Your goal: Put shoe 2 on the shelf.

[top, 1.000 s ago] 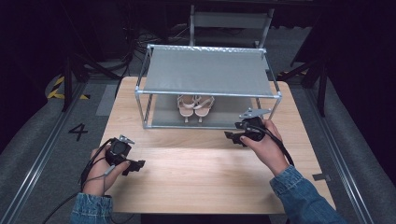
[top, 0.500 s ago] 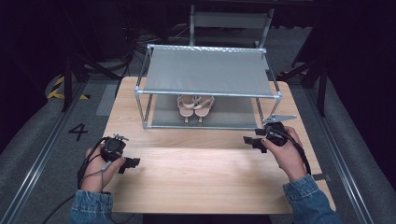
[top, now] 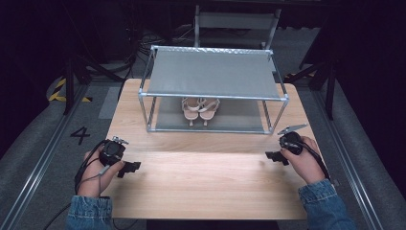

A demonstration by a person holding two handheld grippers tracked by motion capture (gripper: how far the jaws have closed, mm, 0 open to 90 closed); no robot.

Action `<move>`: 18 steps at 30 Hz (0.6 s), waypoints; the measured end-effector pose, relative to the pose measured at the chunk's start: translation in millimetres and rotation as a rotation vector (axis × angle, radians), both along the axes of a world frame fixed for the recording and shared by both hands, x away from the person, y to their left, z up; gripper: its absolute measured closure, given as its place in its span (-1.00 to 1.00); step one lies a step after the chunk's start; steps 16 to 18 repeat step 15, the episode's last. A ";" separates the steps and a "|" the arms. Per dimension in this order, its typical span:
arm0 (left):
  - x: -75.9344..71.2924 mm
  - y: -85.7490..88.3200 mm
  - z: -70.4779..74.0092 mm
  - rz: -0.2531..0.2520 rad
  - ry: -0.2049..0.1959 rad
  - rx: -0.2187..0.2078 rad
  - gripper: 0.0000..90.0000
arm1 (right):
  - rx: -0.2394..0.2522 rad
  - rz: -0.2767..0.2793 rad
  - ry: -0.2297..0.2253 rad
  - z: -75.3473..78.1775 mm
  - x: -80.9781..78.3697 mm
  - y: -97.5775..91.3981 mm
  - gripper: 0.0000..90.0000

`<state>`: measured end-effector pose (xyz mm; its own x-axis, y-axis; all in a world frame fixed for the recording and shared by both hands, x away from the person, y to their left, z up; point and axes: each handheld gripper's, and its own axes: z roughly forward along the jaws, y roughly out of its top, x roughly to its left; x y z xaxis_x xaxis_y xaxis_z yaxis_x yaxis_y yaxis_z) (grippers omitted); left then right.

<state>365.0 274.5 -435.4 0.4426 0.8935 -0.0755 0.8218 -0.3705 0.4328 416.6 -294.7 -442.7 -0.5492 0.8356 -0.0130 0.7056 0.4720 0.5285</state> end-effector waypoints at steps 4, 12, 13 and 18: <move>-0.2 2.8 -2.8 0.019 0.009 0.001 -0.56 | -0.025 -0.014 0.015 -4.3 1.2 -7.9 -0.50; -0.6 1.6 -3.8 0.011 0.027 0.008 -0.57 | -0.077 -0.015 0.112 -3.9 -0.5 -14.1 -0.53; -0.6 1.6 -3.8 0.011 0.027 0.008 -0.57 | -0.077 -0.015 0.112 -3.9 -0.5 -14.1 -0.53; -0.6 1.4 -3.5 0.012 0.027 0.006 -0.57 | -0.094 -0.011 0.111 -6.0 -0.4 -14.6 -0.53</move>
